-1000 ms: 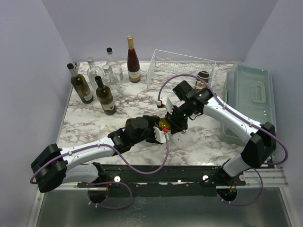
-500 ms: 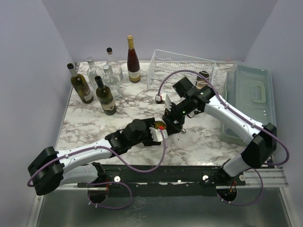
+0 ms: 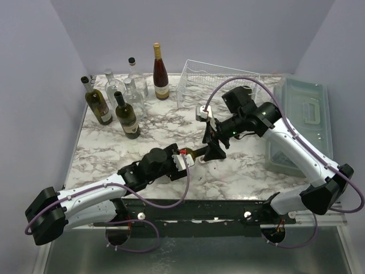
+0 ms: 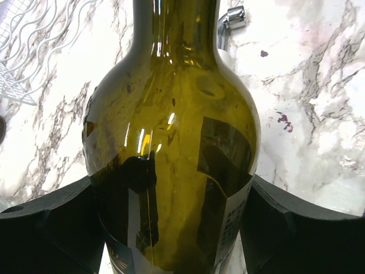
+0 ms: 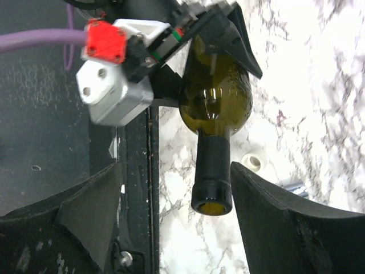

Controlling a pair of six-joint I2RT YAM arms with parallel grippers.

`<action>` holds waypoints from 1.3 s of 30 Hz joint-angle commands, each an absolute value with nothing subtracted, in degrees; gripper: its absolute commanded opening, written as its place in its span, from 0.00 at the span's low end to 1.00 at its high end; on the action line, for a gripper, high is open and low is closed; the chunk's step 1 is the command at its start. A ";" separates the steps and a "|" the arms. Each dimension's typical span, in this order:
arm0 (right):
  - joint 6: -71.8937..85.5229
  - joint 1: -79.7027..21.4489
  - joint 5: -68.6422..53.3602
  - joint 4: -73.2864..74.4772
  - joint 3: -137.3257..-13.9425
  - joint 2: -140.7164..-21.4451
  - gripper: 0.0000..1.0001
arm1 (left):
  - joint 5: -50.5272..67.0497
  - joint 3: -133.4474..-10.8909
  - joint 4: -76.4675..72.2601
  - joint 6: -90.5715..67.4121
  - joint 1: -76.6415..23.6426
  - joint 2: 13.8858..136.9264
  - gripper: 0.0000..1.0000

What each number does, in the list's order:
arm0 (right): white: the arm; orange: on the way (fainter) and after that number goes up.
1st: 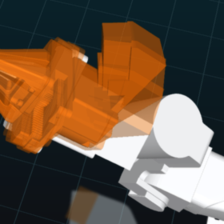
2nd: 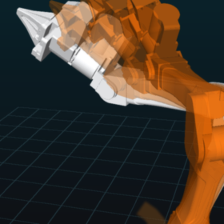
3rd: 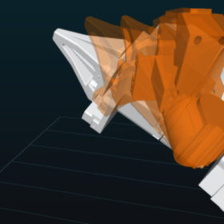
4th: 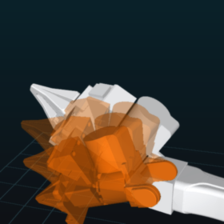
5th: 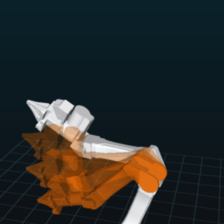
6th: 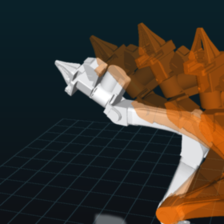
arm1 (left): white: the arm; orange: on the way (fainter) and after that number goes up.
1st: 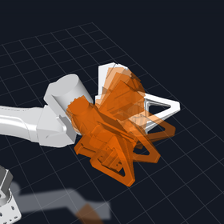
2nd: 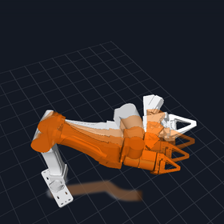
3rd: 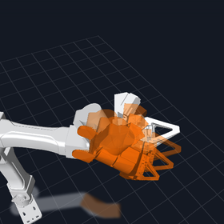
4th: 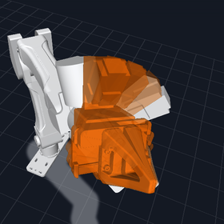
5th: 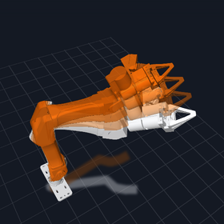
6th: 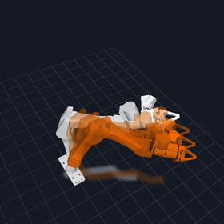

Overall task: Take the wine bottle off the wine rack
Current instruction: Pick up the wine bottle from the wine rack.

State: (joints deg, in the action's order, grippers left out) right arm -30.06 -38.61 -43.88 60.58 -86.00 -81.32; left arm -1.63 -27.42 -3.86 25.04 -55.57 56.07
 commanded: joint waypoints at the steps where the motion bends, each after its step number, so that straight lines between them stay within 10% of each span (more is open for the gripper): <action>1: -38.33 -38.32 -49.47 61.93 -87.00 -76.97 0.80 | 2.52 -27.00 -9.94 20.68 -55.37 51.80 0.00; 27: -45.28 -38.32 -62.18 42.54 -75.42 -73.64 0.86 | 12.07 -15.70 -24.41 0.89 -55.28 39.89 0.00; 39: -41.06 -38.35 -66.09 38.02 -73.97 -75.72 0.66 | 13.13 -15.38 -27.83 -2.18 -55.28 40.23 0.00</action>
State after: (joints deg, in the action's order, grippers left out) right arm -43.29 -38.50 -62.35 41.34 -75.24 -75.79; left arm 11.18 -15.20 -18.83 -0.03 -55.51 41.41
